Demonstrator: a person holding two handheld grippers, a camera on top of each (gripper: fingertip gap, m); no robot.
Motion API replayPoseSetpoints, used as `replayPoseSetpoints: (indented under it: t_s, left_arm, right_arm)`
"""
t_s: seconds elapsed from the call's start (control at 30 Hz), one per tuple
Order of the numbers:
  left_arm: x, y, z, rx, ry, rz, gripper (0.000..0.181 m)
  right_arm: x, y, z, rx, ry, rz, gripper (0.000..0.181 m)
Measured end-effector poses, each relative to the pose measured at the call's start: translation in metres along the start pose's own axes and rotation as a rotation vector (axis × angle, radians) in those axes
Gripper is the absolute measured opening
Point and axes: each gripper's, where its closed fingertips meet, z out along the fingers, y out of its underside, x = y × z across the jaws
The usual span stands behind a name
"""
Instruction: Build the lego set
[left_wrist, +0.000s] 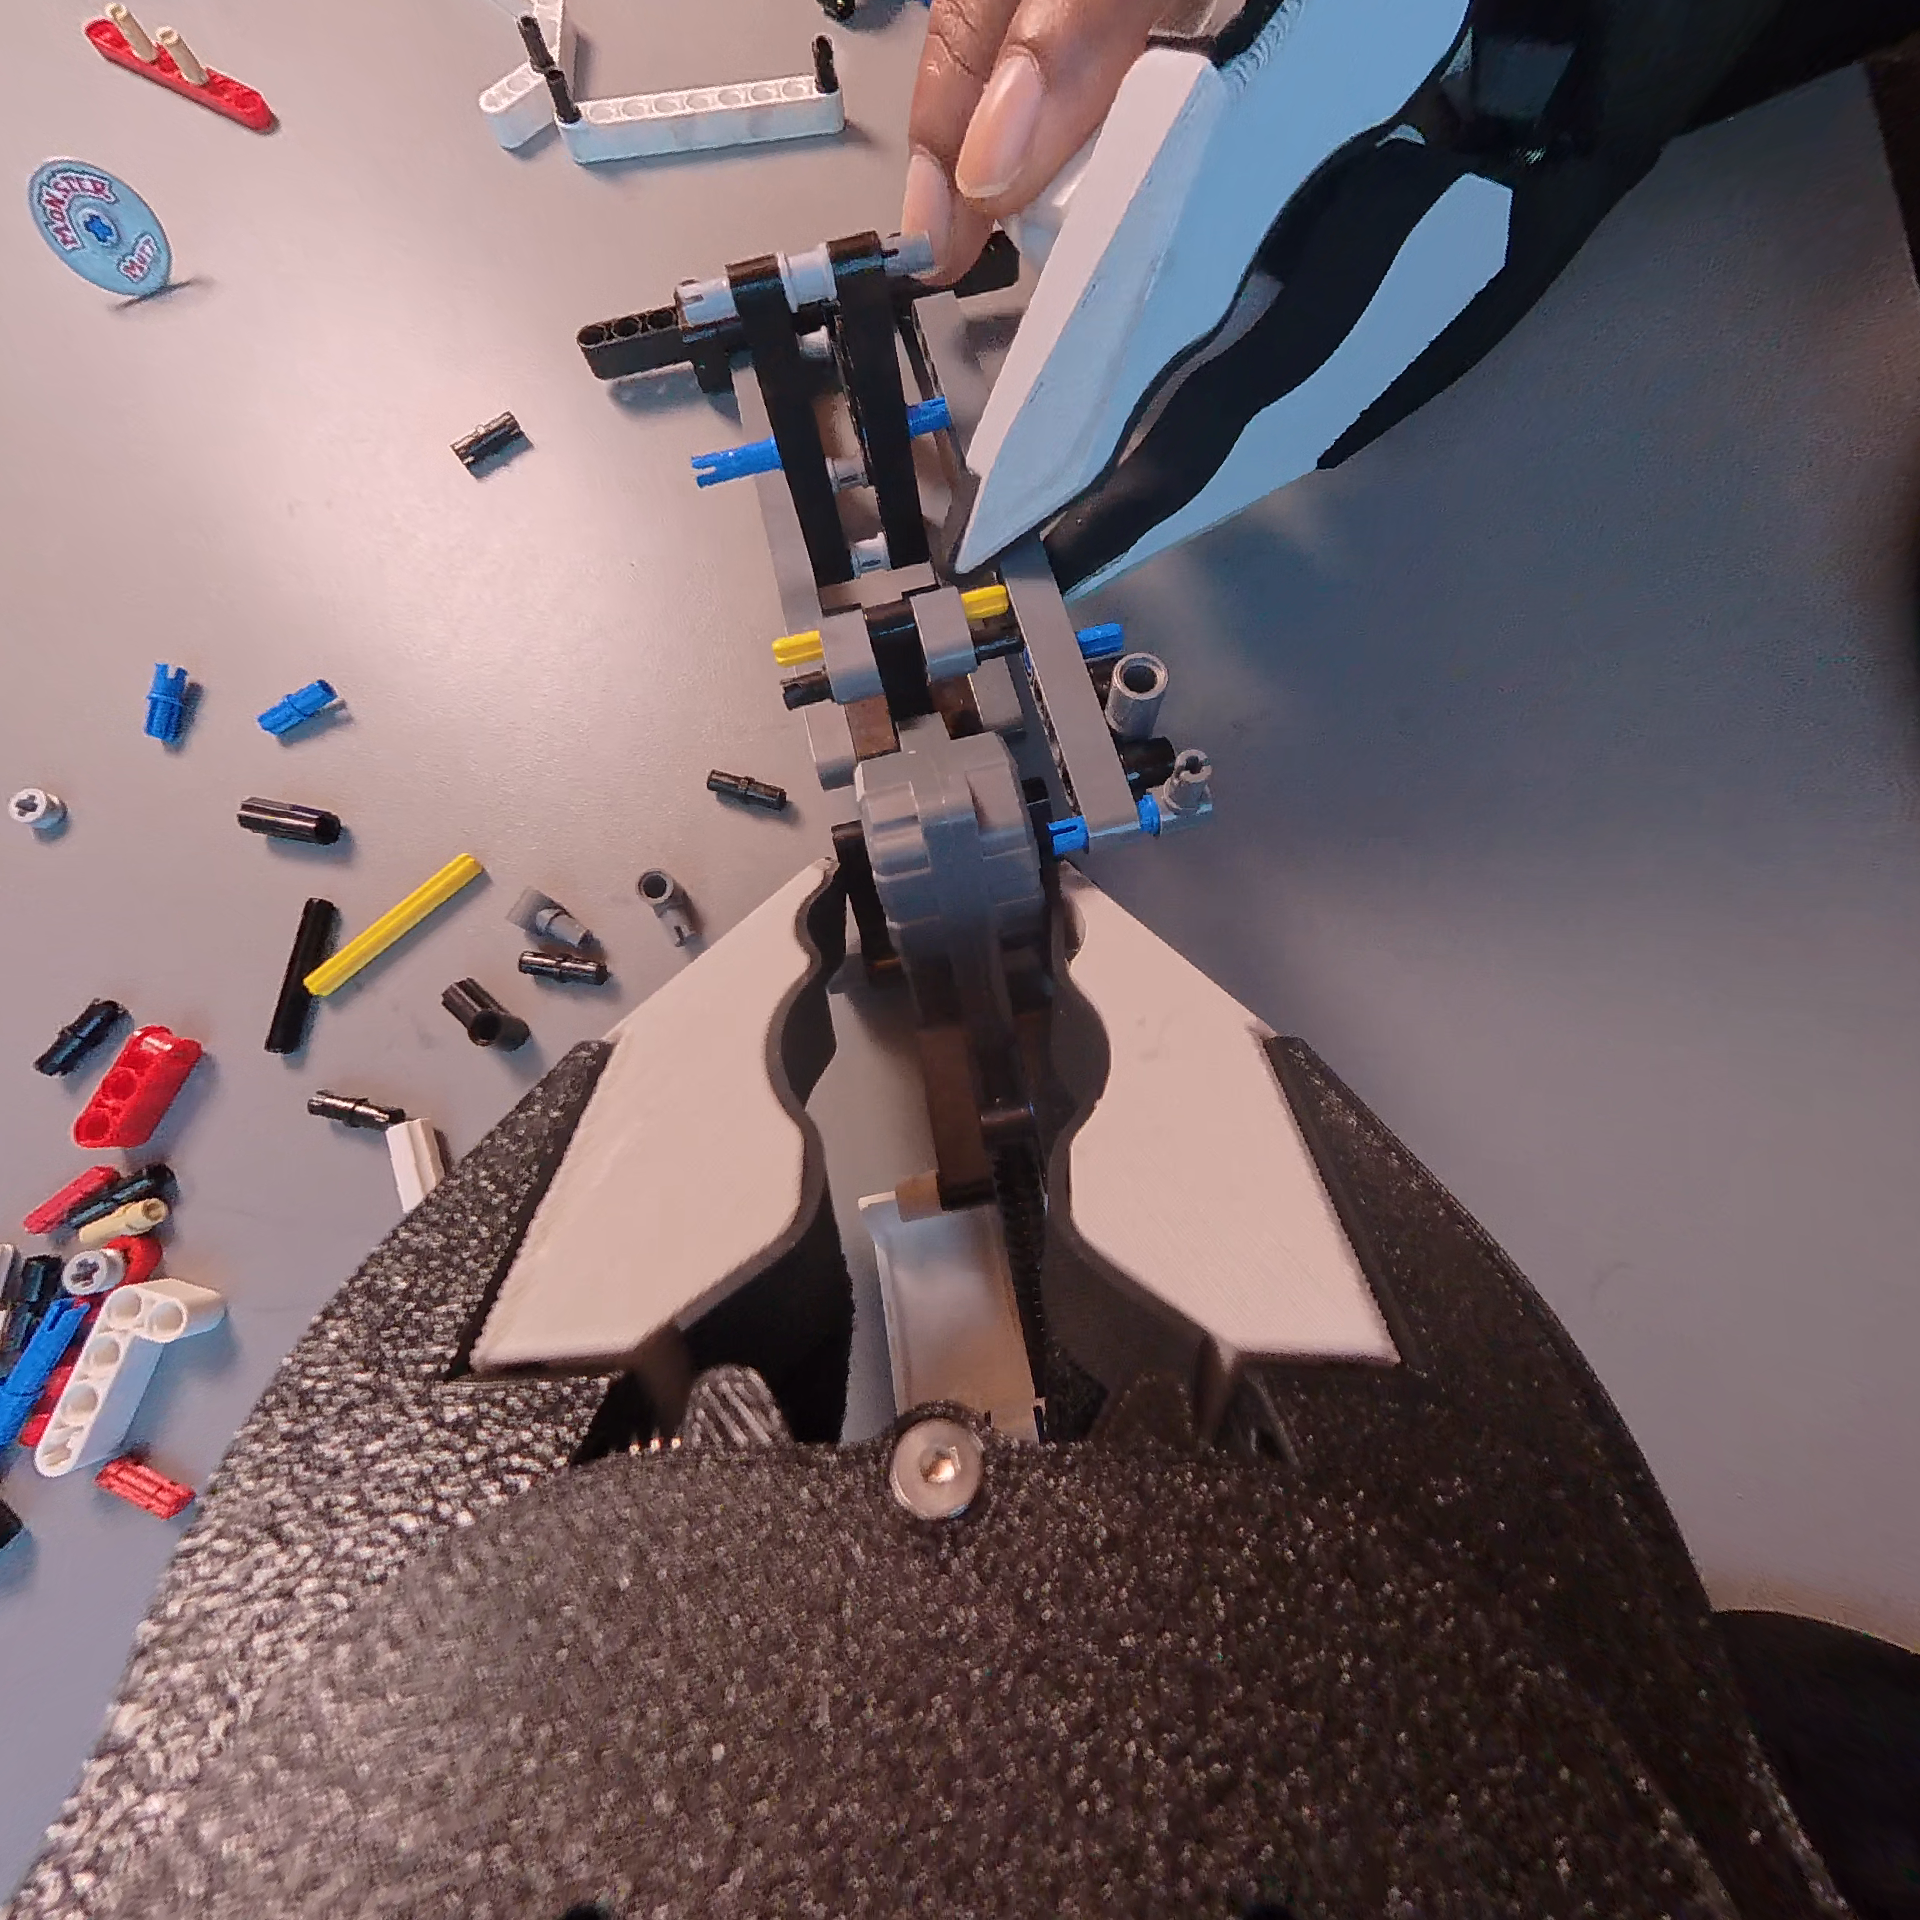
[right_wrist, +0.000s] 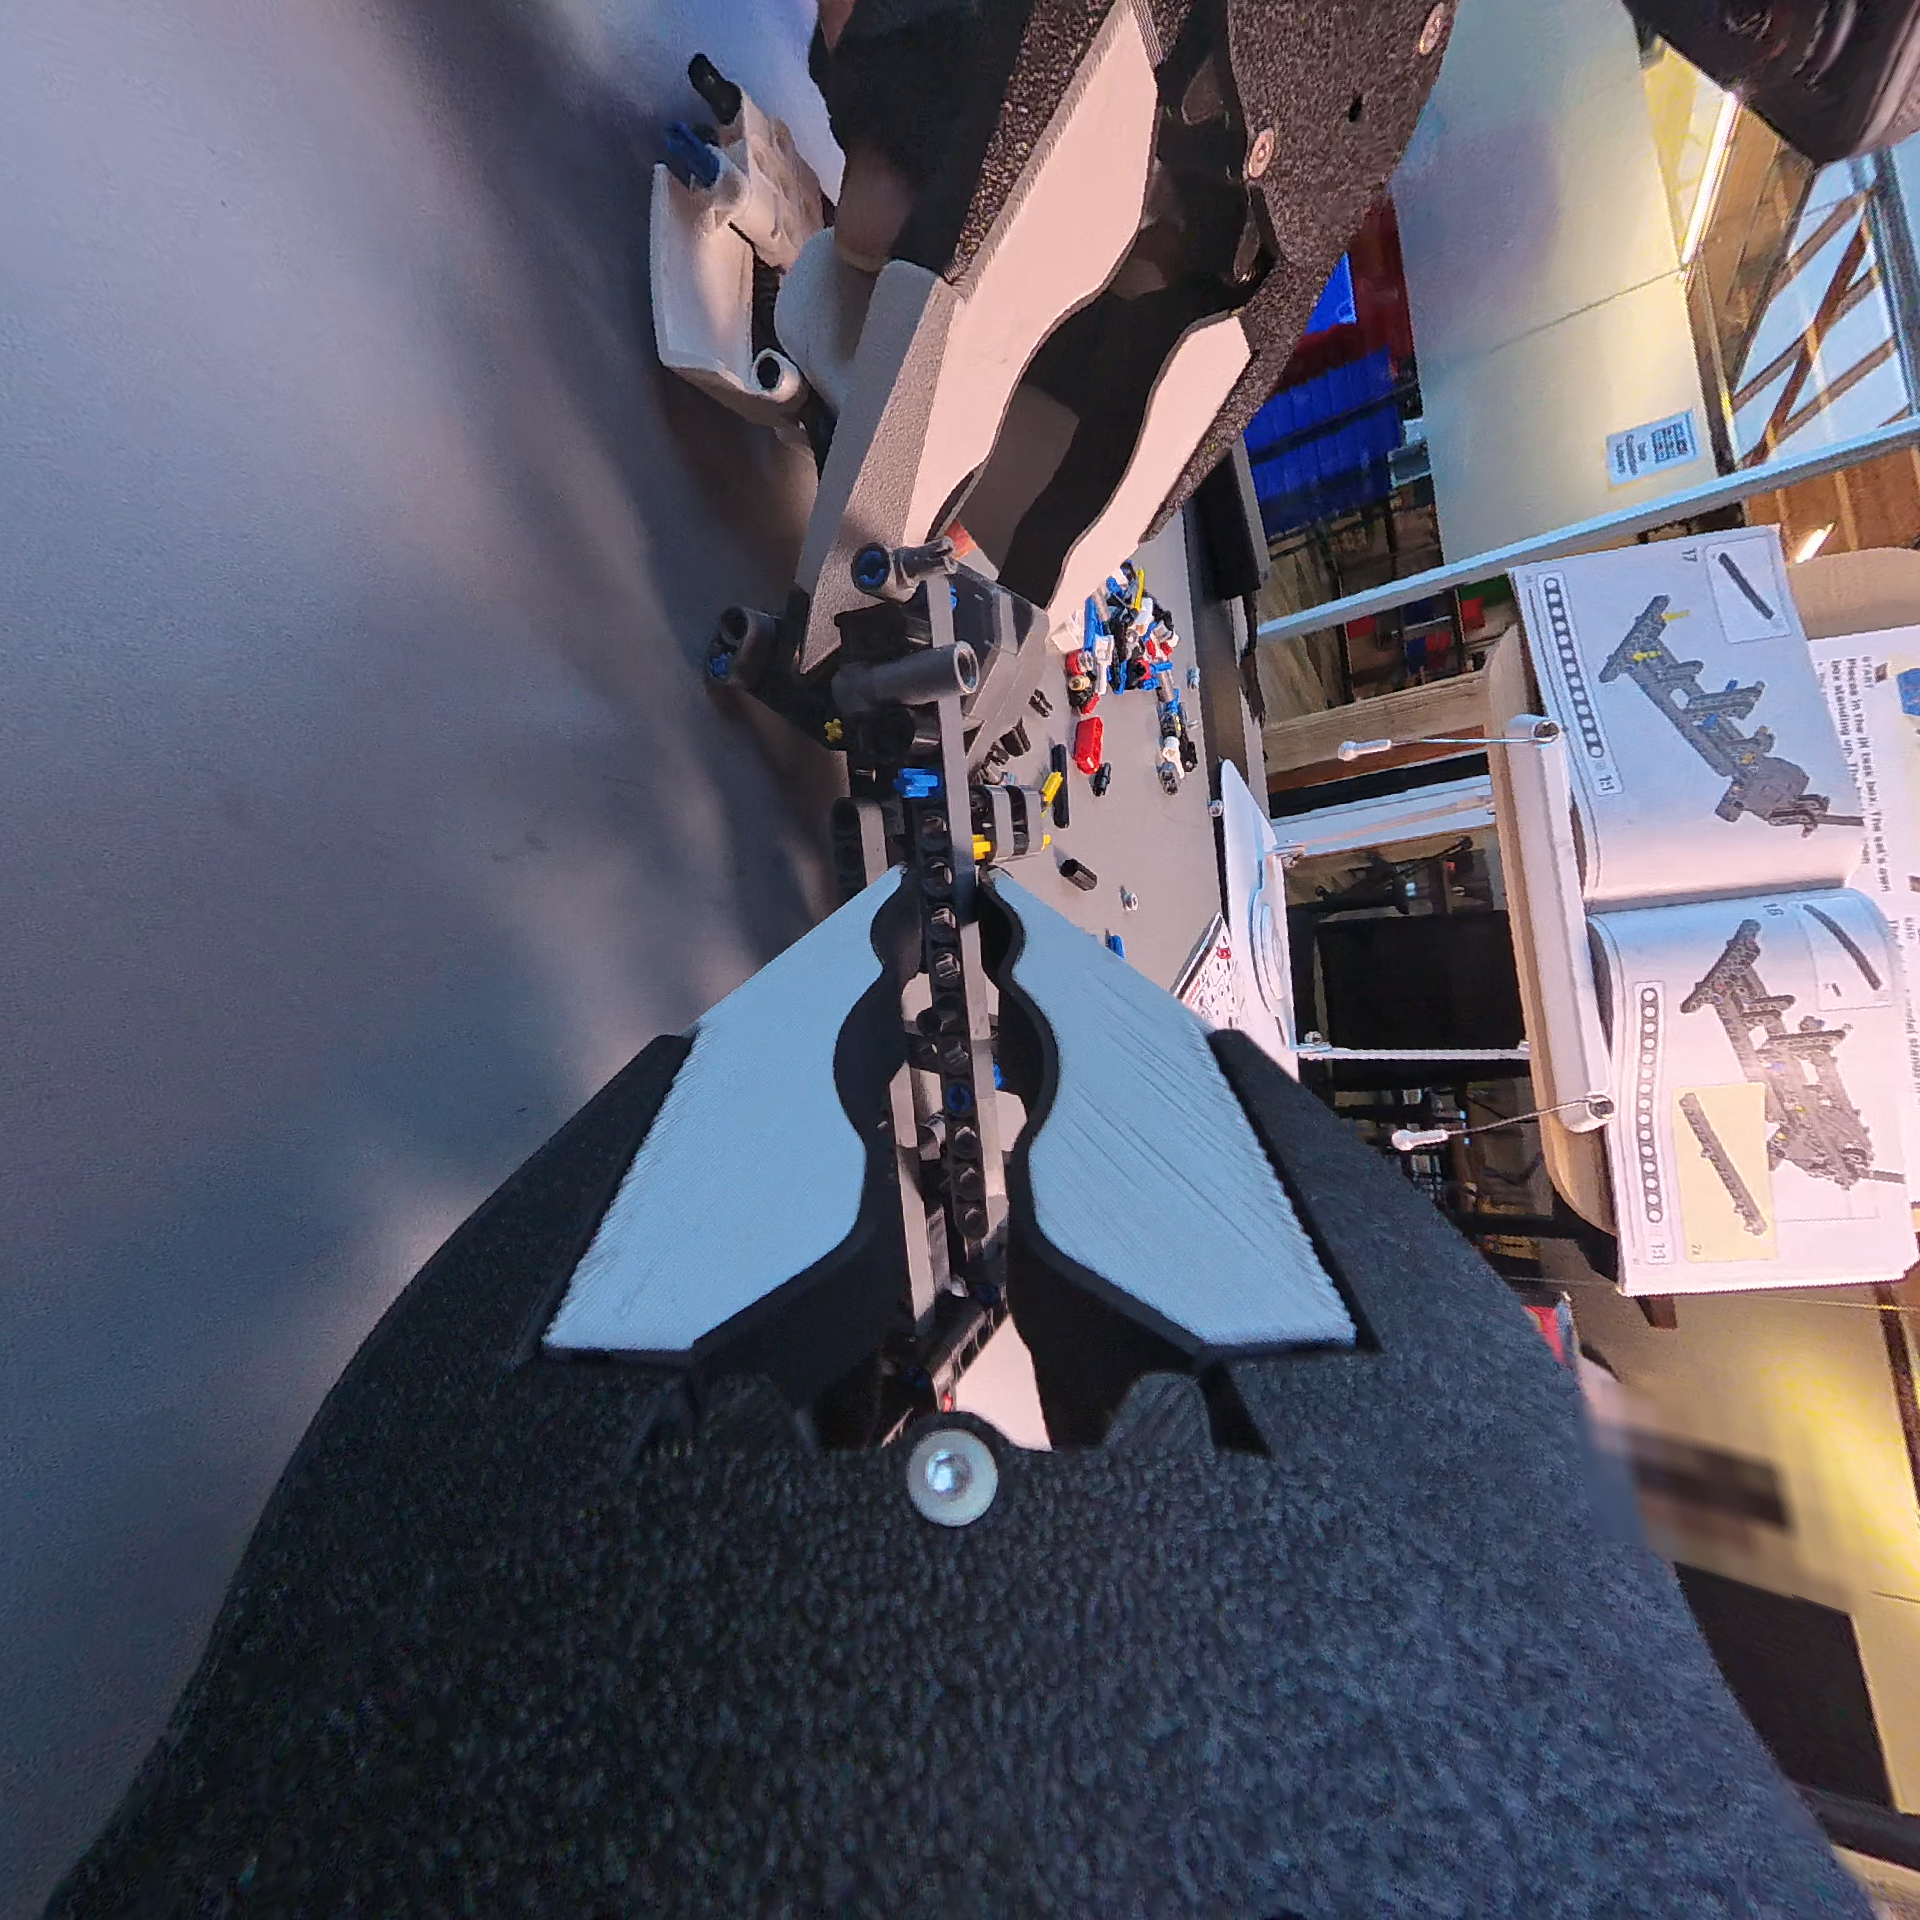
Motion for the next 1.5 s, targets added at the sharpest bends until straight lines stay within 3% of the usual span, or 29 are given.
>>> replayPoseSetpoints:
  t_s: [0.4, 1.5]
  left_arm:
    - [0.0, 0.0004, -0.0007, 0.023, 0.004, 0.011, 0.037]
    - [-0.0032, -0.0031, 0.0036, -0.03, -0.052, 0.022, 0.038]
  right_arm:
    - [0.0007, 0.0002, 0.0, 0.013, -0.025, 0.065, 0.01]
    - [0.0059, -0.0013, 0.0008, 0.008, 0.05, -0.101, 0.01]
